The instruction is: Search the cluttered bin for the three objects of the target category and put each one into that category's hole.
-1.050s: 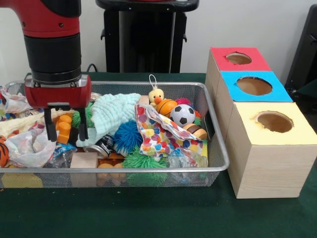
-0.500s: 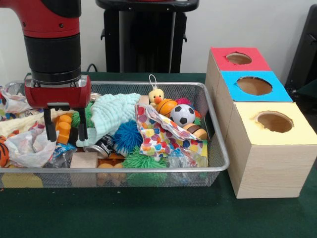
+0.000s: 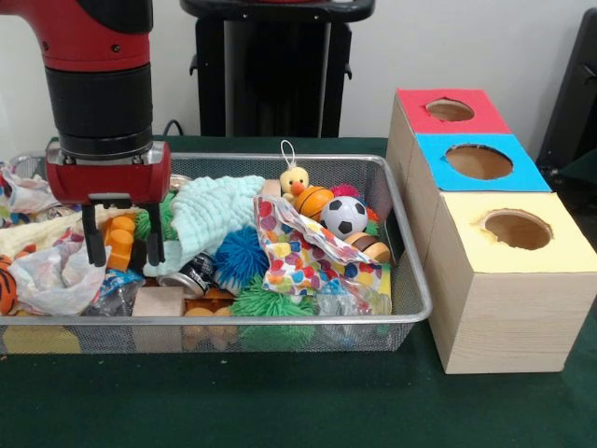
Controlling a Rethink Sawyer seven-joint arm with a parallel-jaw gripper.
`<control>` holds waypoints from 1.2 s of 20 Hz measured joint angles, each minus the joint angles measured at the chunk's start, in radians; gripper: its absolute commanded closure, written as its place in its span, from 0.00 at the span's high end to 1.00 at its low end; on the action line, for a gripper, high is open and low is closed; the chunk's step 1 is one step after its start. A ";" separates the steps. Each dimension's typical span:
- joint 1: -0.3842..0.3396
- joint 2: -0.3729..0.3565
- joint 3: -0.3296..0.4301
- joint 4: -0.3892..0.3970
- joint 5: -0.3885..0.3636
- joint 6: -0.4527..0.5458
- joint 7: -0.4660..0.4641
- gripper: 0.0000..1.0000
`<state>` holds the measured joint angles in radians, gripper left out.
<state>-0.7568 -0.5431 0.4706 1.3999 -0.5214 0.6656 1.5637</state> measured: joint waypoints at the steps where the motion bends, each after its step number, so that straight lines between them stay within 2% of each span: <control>1: 0.000 0.000 0.000 0.000 0.000 0.000 0.000 1.00; 16: 0.000 0.003 0.000 0.000 -0.007 -0.008 0.000 1.00; 24: 0.002 0.032 0.000 0.000 -0.011 -0.022 0.000 1.00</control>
<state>-0.7547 -0.5109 0.4706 1.3996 -0.5329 0.6435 1.5637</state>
